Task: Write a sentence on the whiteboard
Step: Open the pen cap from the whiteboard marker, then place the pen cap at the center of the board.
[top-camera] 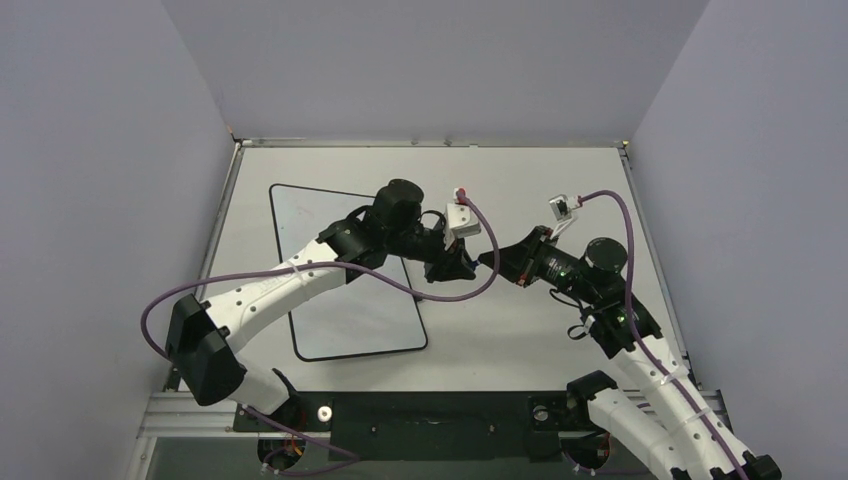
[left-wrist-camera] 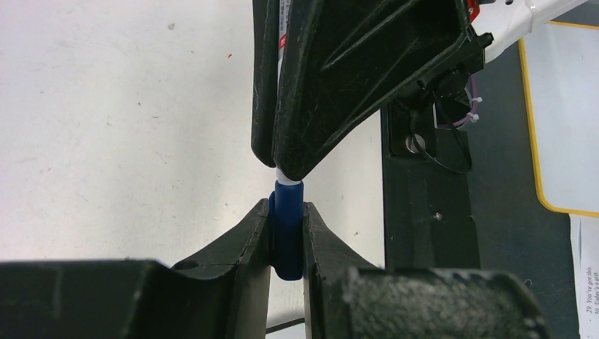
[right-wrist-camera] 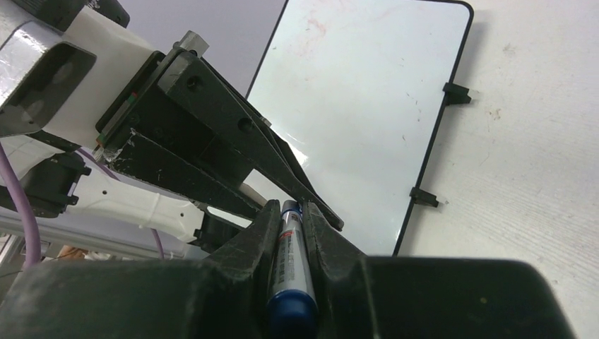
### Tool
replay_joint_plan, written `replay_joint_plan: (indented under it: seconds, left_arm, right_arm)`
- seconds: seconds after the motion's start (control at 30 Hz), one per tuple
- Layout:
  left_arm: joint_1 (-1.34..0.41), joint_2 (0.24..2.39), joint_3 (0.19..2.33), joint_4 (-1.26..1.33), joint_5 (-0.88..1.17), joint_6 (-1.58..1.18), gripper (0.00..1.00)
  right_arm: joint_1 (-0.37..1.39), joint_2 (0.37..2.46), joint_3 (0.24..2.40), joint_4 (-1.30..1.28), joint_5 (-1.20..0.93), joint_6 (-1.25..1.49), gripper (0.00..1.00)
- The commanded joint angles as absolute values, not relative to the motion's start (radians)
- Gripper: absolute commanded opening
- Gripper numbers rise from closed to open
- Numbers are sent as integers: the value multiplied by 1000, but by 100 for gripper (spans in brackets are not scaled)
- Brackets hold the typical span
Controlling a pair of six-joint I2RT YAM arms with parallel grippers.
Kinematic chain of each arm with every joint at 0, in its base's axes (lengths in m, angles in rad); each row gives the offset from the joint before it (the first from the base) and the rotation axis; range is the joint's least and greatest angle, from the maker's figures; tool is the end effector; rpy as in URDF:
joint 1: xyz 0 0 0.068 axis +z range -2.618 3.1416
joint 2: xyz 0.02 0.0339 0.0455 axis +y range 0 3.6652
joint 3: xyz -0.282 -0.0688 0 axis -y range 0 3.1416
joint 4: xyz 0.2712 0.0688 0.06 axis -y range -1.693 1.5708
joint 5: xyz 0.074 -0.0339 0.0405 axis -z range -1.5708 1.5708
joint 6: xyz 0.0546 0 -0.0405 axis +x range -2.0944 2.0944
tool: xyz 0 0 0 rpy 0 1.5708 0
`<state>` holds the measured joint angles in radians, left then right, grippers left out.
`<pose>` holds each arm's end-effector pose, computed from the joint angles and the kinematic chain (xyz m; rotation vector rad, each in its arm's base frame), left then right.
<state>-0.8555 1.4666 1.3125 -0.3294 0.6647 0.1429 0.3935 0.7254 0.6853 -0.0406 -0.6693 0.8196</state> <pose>0.2182 -0.3025 0.3573 1.3798 1.6221 -1.1138 0.1706 0.1075 0.3403 -0.1802 1.8456 1.4329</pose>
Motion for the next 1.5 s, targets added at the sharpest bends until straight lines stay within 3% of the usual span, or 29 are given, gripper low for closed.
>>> replay_joint_plan:
  seconds: [0.0,0.5,0.7,1.1,1.47]
  left_arm:
    - [-861,1488,1362,-385,700,184,0]
    - [-862,1454,1131,-117,472,116,0]
    - [-880,1522,1080,34,391,31,0]
    - [-943,1826,1179,117,108,-191,0]
    - [-979,2007,1315,41,22,-245,0]
  right_arm:
    - [398,693,707,-62,-665,762,0]
    - [171,706,758,-286,-592,708,0]
    - [168,710,760,-384,-390,684,0]
    - [166,633,728,-546,156,617,0]
    - [167,635,718,-547,223,601,0]
